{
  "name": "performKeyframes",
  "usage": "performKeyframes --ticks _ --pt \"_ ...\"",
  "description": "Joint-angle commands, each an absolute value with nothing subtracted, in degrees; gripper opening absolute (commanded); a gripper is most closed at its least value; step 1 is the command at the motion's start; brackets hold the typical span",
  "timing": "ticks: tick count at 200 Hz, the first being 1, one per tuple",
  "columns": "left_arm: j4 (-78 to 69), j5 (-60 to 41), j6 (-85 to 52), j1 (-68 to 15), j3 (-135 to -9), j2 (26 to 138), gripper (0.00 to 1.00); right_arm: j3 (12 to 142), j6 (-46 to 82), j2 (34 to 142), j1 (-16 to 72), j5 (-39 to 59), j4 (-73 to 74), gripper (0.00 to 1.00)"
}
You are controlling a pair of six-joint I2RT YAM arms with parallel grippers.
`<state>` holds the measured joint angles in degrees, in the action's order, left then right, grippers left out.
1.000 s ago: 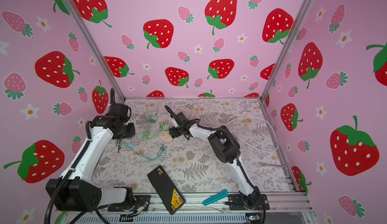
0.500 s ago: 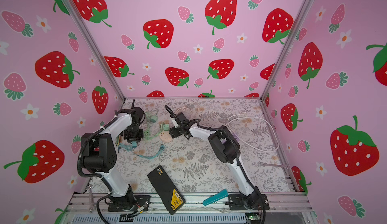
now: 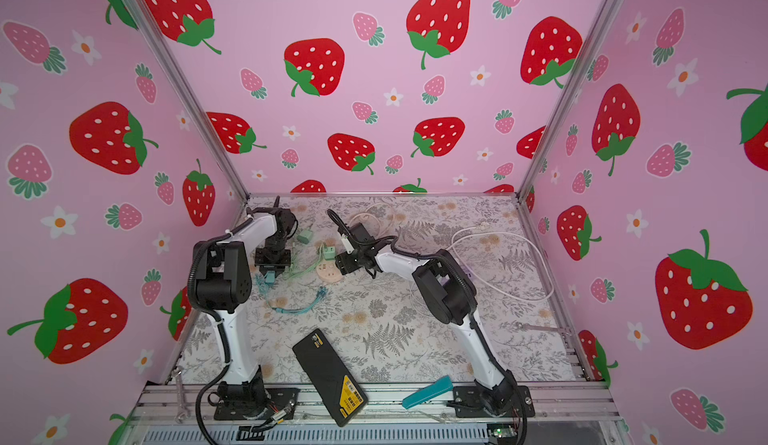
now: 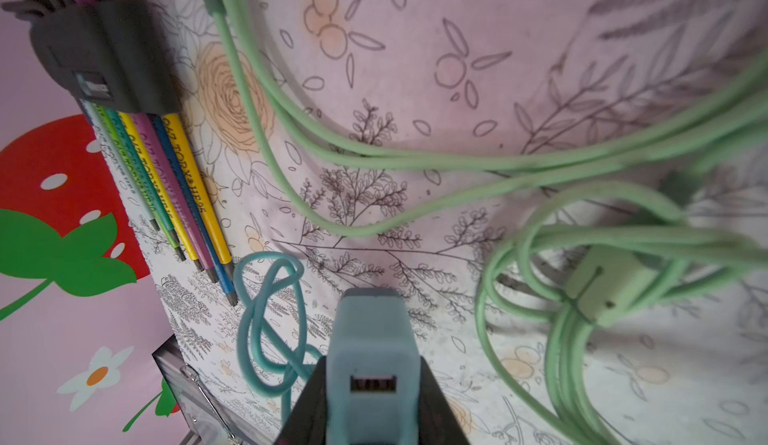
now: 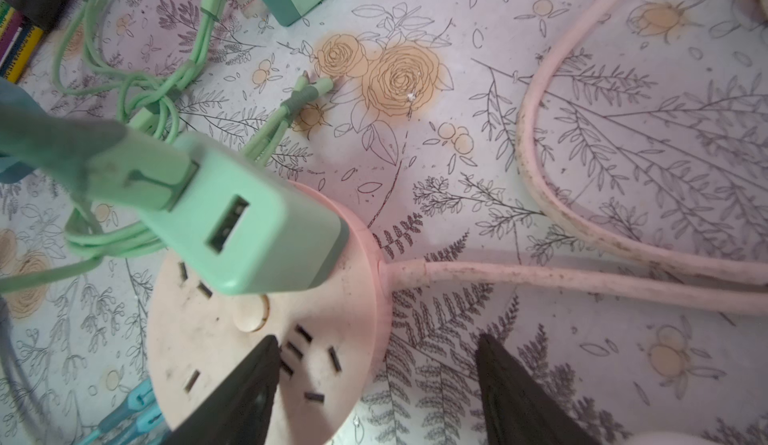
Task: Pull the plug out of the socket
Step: 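Carry the light-blue charger aside and open the left gripper over the table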
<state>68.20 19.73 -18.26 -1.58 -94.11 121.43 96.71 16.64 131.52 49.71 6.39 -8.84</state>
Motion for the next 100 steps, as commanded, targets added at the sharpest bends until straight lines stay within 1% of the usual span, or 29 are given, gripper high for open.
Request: performKeyframes --ticks 1,15,57,91,100 --pt "69.90 19.48 -19.64 -1.98 -95.95 122.25 0.18 91.76 13.98 140.49 49.35 -2.50 -23.52 0.76" --pt "69.31 18.34 -19.16 -2.24 -95.63 122.34 0.20 91.84 13.97 140.51 49.31 -2.77 -23.62 0.76" --pt "68.81 17.38 -18.90 -2.29 -96.20 122.59 0.33 91.93 14.06 140.71 49.31 -2.88 -23.64 0.76" --pt "70.28 18.39 -18.73 -2.37 -99.00 122.96 0.50 91.93 14.06 140.60 49.33 -3.05 -23.55 0.76" --pt "70.29 18.44 -18.72 -2.37 -99.32 122.61 0.52 91.93 14.06 140.70 49.31 -3.16 -23.64 0.76"
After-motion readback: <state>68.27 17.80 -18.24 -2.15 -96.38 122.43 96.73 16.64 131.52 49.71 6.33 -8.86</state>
